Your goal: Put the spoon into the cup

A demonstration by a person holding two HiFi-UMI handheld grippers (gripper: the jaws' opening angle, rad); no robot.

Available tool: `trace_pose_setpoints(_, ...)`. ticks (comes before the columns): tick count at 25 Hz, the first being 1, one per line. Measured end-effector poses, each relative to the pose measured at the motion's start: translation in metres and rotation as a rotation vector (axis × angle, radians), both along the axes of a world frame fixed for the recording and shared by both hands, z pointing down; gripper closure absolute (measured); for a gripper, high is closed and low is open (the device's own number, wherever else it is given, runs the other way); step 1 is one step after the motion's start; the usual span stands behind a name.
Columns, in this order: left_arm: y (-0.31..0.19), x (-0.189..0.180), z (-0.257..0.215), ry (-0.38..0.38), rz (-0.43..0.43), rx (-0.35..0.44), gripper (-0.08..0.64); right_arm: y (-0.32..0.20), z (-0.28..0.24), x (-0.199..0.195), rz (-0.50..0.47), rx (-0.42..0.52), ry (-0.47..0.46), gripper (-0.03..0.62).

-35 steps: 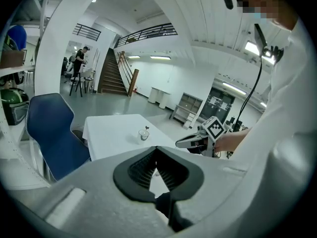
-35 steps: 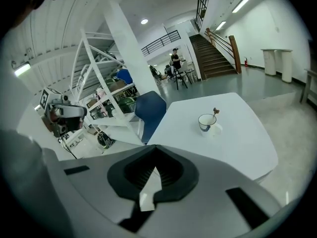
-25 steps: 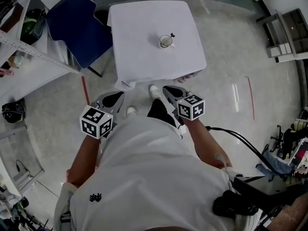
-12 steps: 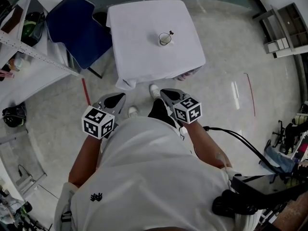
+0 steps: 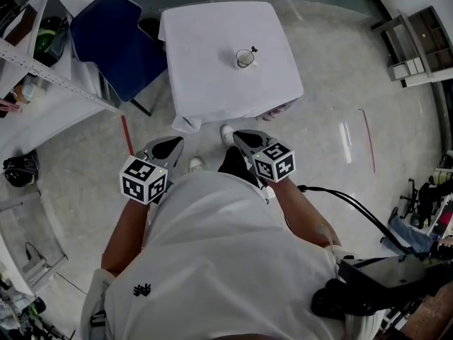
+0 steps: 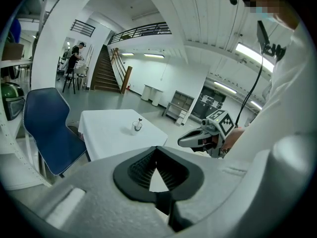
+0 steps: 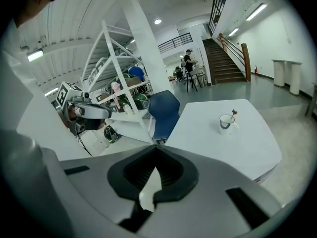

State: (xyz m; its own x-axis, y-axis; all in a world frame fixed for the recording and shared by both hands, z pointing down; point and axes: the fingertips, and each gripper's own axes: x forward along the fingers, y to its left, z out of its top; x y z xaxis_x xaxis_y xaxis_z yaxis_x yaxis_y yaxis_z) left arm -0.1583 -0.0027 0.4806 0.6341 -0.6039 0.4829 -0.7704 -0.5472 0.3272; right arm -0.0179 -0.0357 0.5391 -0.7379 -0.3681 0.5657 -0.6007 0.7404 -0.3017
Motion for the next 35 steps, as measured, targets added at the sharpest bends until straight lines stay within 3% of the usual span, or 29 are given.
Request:
trace_pose_setpoints(14,-0.006,-0.001,0.002,-0.001,-0.002,-0.011,0.549,-0.006,0.0,-0.005,-0.022,0.0,0.004,0.584)
trace_pose_setpoints(35,-0.044,0.031,0.001,-0.026,0.008,-0.03,0.549,-0.044,0.0,0.023,-0.036,0.009,-0.012,0.584)
